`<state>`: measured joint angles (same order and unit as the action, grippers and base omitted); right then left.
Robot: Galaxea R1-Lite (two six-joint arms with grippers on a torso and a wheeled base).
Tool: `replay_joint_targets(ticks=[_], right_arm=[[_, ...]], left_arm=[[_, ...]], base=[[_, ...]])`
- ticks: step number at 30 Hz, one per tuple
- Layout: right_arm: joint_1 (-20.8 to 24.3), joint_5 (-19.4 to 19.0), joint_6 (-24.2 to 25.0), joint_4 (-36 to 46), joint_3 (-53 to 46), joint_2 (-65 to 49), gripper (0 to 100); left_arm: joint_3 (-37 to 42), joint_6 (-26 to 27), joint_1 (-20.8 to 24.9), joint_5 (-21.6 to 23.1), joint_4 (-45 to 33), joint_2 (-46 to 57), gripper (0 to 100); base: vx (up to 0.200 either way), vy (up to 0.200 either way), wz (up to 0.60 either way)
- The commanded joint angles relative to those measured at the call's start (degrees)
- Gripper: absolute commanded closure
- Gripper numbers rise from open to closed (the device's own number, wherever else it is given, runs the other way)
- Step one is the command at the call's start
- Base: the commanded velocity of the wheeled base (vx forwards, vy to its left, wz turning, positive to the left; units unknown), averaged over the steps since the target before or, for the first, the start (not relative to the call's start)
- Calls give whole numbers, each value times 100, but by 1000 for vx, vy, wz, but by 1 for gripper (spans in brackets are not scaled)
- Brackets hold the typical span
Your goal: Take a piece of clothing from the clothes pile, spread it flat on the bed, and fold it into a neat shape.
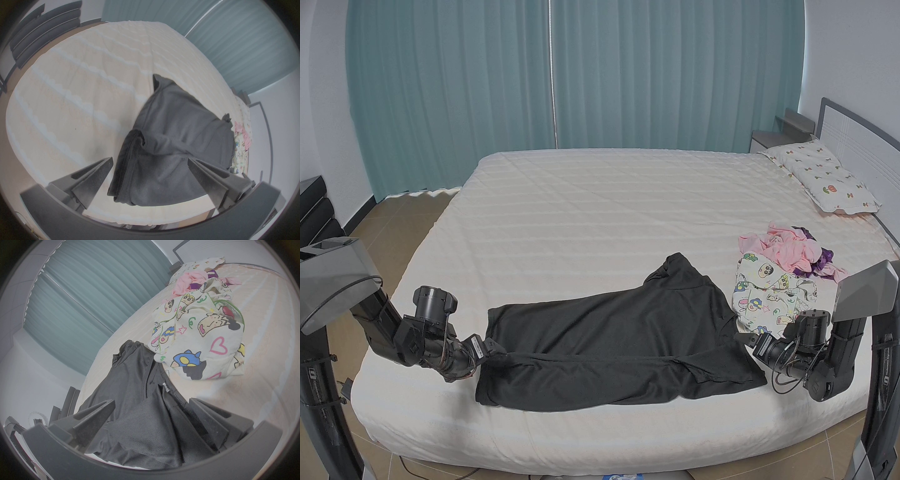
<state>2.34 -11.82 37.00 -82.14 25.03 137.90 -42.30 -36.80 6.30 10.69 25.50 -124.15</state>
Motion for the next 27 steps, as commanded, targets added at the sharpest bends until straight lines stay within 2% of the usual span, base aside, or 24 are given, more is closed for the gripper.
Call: replay_joint_targets(ticks=[1, 3, 8, 9, 20, 27], right_arm=[[21, 5, -8, -13, -59, -35, 0], [12, -4, -8, -13, -68, -44, 0], [12, 5, -35, -13, -68, -35, 0], [3, 5, -35, -13, -77, -35, 0], [-32, 5, -44, -21, -112, -44, 0], [-58, 5, -44, -13, -112, -26, 0]], left_arm=[[82, 59, 134, -146, 34, -162, 0], [108, 226, 152, -375, 43, -285, 0], [161, 384, 205, -533, 25, -320, 0], [170, 384, 205, -551, 25, -320, 100], [372, 534, 152, -841, -19, -268, 100], [460, 991, -15, -1034, -195, -241, 100]], base=[[0, 0, 0], [0, 0, 0], [0, 0, 0], [0, 0, 0], [0, 0, 0], [0, 0, 0]])
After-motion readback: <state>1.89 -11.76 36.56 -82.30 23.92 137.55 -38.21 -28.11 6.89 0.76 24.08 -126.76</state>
